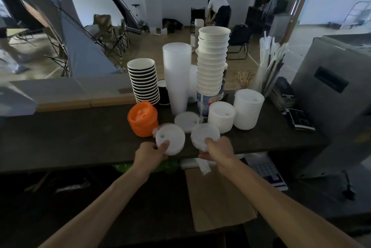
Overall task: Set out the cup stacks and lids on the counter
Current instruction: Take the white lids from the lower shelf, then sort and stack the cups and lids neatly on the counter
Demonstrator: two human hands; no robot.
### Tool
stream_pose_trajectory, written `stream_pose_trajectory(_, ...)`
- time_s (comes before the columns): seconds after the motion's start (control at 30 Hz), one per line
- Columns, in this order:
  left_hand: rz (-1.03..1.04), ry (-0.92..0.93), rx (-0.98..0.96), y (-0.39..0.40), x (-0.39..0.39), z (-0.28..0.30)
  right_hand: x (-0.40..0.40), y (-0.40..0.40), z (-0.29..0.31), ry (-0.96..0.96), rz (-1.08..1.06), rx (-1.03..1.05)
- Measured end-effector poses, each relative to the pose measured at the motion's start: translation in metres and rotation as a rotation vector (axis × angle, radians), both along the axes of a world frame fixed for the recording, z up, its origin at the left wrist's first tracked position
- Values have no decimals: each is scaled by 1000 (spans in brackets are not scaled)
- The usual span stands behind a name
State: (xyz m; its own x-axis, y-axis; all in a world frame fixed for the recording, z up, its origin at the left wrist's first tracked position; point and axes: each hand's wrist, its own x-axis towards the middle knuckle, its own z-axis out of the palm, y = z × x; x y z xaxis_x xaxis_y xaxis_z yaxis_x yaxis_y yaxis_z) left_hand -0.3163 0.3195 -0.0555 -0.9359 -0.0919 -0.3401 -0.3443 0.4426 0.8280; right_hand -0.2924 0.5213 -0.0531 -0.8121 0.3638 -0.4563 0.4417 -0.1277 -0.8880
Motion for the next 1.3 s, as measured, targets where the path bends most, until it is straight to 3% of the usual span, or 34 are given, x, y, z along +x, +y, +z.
stream_pose_trajectory(0.43,-113,118,-147,-24,17,23,22,22,8,20,102,360)
stream_pose_trajectory(0.67,-130,360,-403,-44,17,34,36,12,49,76,351,911)
stream_pose_trajectory(0.9,-191,520,-700,-68,-5,88,9,-26,109,322,468,1233)
stream_pose_trajectory(1.17,-120,572,-657,-88,-23,121,-28,-68,142,483,535,1427)
stream_pose_trajectory(1.3,-123,583,-540,-100,-40,126,-47,-88,152,549,557,1482)
